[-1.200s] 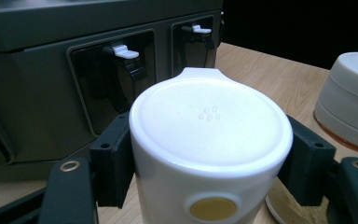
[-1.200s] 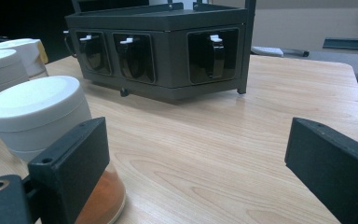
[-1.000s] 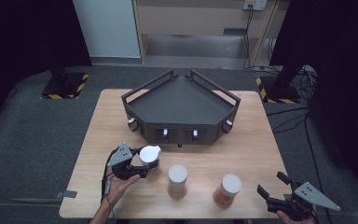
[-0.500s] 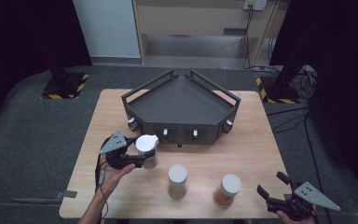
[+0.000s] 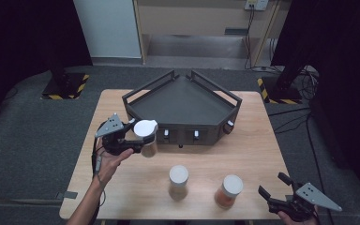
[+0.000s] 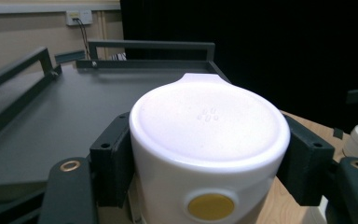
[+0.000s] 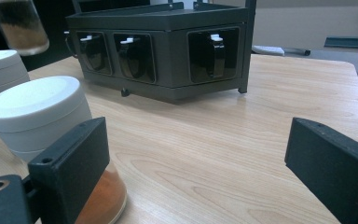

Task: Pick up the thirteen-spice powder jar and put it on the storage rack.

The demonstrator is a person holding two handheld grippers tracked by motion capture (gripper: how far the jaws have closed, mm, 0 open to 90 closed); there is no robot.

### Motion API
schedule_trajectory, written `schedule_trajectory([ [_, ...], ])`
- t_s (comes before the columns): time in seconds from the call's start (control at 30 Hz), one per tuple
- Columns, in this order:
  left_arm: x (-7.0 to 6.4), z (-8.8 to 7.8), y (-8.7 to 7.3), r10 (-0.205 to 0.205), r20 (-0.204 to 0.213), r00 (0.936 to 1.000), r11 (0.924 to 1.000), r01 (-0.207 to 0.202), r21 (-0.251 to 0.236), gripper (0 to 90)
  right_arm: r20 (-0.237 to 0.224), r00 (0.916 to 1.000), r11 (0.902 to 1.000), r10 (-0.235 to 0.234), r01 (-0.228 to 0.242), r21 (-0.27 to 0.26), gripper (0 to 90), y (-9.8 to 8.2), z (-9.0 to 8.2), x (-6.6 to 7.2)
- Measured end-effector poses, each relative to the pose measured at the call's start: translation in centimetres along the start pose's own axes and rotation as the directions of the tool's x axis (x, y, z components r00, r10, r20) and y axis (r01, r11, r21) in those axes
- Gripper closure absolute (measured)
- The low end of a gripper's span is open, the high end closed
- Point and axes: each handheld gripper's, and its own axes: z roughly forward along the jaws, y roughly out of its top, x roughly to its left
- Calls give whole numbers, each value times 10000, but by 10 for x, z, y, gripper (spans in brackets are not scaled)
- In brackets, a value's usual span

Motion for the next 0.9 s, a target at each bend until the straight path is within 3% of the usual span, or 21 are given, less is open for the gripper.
schedule_trajectory([
  [0.13,3,3,15,19,-270,9996,10000,-21,-63,296,-3,10000,10000,14,-14,0,64,0,0,0],
  [0.43,17,15,40,-454,-892,9950,9970,395,-667,297,-8,10000,10000,48,-48,6,64,0,0,-1],
  [0.57,23,24,49,-365,-1187,9923,9964,271,-800,298,-2,10000,10000,53,-53,6,64,0,0,-1],
  [0.7,27,34,58,-262,-1575,9872,9971,146,-747,298,2,10000,10000,76,-76,-4,64,0,0,-1],
  [0.9,34,51,61,-481,-2095,9766,9959,307,-855,298,-28,9999,10000,96,-96,-2,64,-1,0,-1],
])
